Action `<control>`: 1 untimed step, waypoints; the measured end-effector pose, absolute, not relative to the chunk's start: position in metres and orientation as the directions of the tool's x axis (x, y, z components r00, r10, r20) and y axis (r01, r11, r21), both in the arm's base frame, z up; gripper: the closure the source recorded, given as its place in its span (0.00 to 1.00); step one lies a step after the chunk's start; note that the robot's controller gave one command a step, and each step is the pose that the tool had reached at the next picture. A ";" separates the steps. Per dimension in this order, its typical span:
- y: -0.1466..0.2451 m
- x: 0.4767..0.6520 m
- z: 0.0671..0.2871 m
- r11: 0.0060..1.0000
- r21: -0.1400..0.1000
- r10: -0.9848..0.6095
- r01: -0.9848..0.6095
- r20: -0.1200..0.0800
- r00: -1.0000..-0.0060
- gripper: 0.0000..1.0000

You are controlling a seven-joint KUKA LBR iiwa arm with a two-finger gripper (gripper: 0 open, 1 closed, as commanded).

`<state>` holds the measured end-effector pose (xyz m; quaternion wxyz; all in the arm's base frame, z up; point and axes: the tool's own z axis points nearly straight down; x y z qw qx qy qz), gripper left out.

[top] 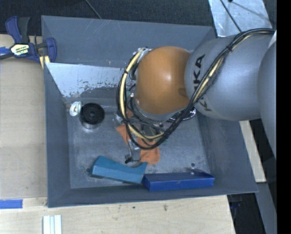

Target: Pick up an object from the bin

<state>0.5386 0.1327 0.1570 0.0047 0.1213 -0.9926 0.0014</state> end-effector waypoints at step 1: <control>0.104 0.556 0.177 0.977 0.003 -0.212 -0.212 -0.009 -0.977 0.00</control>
Offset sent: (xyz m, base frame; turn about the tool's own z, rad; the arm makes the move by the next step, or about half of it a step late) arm 0.0005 -0.0683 -0.0139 0.0543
